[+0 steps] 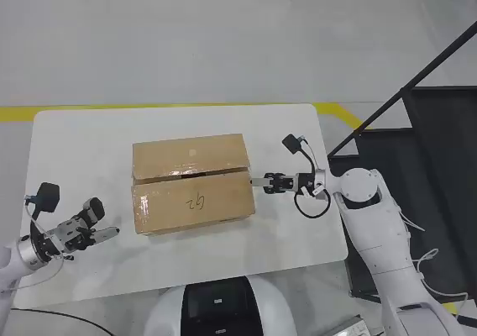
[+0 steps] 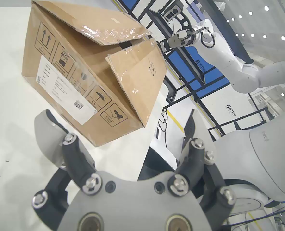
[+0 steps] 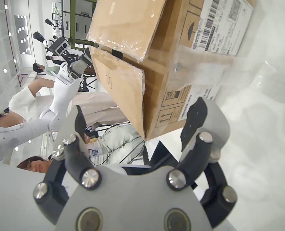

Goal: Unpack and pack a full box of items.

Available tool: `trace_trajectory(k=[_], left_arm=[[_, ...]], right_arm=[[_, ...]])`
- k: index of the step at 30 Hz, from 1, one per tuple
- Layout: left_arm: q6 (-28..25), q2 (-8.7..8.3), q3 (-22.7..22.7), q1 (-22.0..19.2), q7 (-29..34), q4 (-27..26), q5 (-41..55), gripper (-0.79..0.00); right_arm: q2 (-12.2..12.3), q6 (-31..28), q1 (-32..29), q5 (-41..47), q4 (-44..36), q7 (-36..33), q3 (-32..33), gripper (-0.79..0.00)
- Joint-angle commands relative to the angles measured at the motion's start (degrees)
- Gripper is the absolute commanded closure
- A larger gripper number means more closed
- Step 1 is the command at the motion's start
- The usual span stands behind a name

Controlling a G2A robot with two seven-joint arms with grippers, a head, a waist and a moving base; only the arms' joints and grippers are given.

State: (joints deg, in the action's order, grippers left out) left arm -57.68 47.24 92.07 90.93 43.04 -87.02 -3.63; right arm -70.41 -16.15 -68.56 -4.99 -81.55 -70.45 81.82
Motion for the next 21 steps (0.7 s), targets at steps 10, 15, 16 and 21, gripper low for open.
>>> trace_trajectory(k=[10, 15, 16, 21], left_arm=[[8.30, -3.29, -5.86, -2.43, 11.89, -3.46, 23.33, -0.785], [9.22, -6.01, -7.01, -2.80, 12.80, -5.14, 29.44, -0.785], [9.07, -6.48, -7.27, -2.76, 12.66, -5.15, 30.31, -0.785], [8.74, -7.03, -7.64, -2.76, 12.33, -4.91, 31.27, -0.785]], right_arm=[[0.89, -5.15, 2.60, 1.46, 2.66, -8.91, -4.62, -0.785], [1.19, -7.72, 4.32, 4.00, 2.75, -8.32, -5.00, -0.785], [1.25, -8.17, 4.70, 4.25, 2.96, -7.97, -5.08, -0.785], [1.27, -10.18, 6.67, 6.16, 3.89, -6.22, -6.58, -0.785]])
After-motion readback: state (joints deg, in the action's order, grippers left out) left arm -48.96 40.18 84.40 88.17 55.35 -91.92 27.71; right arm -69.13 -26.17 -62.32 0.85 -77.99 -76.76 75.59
